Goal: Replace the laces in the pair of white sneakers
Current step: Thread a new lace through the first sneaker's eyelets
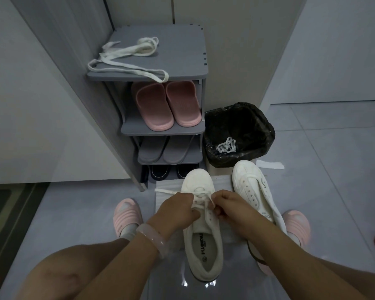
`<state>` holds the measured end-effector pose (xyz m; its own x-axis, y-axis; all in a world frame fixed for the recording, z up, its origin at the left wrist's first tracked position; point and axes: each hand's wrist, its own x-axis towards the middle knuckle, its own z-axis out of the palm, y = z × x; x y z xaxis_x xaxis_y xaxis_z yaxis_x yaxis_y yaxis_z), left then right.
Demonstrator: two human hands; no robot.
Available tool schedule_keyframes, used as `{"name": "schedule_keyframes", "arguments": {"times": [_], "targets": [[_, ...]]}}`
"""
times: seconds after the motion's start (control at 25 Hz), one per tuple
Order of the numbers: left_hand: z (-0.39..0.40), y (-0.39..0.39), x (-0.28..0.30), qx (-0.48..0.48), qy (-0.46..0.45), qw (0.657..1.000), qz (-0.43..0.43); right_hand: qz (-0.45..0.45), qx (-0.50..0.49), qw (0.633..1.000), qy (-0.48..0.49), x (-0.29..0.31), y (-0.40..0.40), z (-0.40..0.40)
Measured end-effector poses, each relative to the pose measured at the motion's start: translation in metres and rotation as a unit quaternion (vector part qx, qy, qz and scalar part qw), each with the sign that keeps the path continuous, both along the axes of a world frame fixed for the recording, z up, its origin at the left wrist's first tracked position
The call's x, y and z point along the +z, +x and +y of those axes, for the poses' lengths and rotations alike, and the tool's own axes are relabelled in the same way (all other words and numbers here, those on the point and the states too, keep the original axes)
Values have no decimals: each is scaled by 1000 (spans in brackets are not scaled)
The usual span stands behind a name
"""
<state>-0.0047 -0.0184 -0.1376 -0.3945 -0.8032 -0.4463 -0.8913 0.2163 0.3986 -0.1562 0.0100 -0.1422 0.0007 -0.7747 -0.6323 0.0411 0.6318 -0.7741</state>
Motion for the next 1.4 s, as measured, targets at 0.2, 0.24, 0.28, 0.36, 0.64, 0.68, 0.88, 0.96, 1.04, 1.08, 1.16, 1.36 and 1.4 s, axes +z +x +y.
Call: {"name": "schedule_keyframes", "arguments": {"times": [0.2, 0.24, 0.28, 0.36, 0.64, 0.68, 0.88, 0.96, 1.04, 1.08, 1.16, 1.36, 1.4], "targets": [[-1, 1, -3, 26, 44, 998, 32, 206, 110, 970, -73, -1, 0, -2], [-1, 1, -3, 31, 53, 997, 38, 266, 136, 948, -108, -2, 2, -2], [-1, 1, -4, 35, 59, 997, 42, 302, 135, 935, -131, -2, 3, -3], [-2, 1, -5, 39, 68, 996, 42, 352, 118, 915, -156, -3, 4, -2], [-1, 0, -8, 34, 61, 997, 35, 47, 12, 998, -35, 9, -1, 0], [0, -1, -7, 28, 44, 998, 23, 6, -1, 1000, -12, 7, 1, 0], [1, -1, 1, -6, -72, 997, 3, -137, -51, 986, 75, 5, 1, -4], [-5, 1, 6, 35, -51, 995, 77, -90, -19, 994, 62, 6, -3, -4], [-14, 5, 8, 105, -2, 980, 166, -18, -19, 999, 38, 2, -7, -4], [-17, 6, 10, 126, 12, 976, 179, 5, -31, 999, 30, 0, -8, -4], [-19, 9, 11, 111, 14, 985, 130, 15, -43, 999, 20, -1, -9, -4], [-5, 4, 4, 30, 10, 999, -16, 126, 48, 990, -34, -3, -13, -3], [-2, 1, 5, 29, -25, 999, -24, 149, 62, 986, -40, -5, -13, -2]]}}
